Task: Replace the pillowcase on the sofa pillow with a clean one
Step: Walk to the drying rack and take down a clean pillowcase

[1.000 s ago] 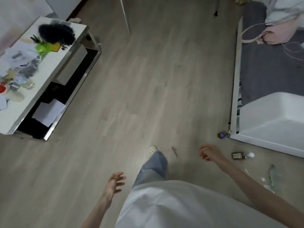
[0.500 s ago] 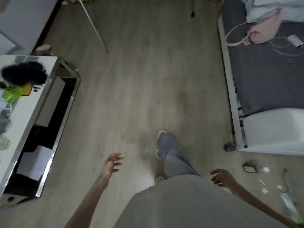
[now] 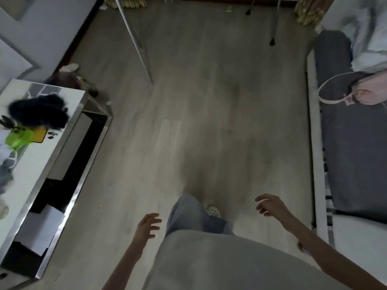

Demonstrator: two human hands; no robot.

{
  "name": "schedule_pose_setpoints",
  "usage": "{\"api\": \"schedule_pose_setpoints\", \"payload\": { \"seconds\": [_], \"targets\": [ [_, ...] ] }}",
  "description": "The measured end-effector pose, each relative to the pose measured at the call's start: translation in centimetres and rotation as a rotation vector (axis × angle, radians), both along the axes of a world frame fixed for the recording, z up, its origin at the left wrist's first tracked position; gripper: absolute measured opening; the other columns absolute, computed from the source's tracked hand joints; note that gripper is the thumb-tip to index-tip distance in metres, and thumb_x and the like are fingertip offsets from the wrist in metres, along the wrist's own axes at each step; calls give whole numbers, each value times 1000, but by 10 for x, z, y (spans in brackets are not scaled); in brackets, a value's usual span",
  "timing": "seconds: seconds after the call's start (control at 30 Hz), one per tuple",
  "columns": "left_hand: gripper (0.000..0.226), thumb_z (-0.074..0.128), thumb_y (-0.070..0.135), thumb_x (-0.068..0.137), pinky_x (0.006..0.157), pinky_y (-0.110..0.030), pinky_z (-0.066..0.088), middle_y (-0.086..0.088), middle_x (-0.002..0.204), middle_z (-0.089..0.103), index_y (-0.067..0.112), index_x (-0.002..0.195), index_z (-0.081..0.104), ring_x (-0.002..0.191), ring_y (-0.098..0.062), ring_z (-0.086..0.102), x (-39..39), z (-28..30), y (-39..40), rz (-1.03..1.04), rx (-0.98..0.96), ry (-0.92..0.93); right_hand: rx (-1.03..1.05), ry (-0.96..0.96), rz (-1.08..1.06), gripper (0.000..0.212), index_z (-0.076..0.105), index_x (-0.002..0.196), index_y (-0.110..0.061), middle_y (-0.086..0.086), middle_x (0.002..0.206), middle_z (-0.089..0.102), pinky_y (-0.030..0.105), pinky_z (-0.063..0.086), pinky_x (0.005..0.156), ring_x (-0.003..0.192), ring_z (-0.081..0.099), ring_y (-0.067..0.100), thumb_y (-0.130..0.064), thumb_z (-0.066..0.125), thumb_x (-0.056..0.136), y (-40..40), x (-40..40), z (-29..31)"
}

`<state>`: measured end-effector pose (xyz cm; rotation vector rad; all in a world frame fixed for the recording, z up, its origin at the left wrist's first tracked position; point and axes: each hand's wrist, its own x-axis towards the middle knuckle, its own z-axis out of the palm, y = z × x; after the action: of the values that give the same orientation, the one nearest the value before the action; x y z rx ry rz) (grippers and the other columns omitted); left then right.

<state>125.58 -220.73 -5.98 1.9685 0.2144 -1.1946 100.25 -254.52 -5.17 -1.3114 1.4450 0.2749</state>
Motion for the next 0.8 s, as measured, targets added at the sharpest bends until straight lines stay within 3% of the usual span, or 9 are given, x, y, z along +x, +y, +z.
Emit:
{"api": "schedule_pose_setpoints", "payload": {
  "seconds": [0.33, 0.6, 0.8],
  "targets": [
    [25, 41, 16, 100, 68, -32, 42, -14, 109, 68, 9, 116, 60, 84, -26, 60, 180, -25, -119, 19, 16, 18, -46, -23, 28, 26, 67, 88, -9, 13, 74, 69, 25, 47, 59, 63, 61, 22, 4, 45, 83, -132, 179, -4],
    [27, 39, 20, 102, 74, -33, 44, -11, 109, 67, 10, 116, 59, 87, -25, 61, 358, 5, -262, -104, -18, -71, 97, 115, -115, 25, 62, 82, 2, 12, 48, 62, 18, 41, 44, 36, 53, 17, 15, 41, 85, -193, 256, -35],
    [26, 41, 18, 101, 70, -30, 43, -13, 109, 66, 8, 117, 59, 87, -26, 60, 470, 12, -351, -100, -54, -101, 136, 180, -184, 21, 62, 84, 5, 16, 48, 62, 16, 40, 40, 35, 53, 19, 16, 44, 83, -256, 321, -51]
  ]
}}
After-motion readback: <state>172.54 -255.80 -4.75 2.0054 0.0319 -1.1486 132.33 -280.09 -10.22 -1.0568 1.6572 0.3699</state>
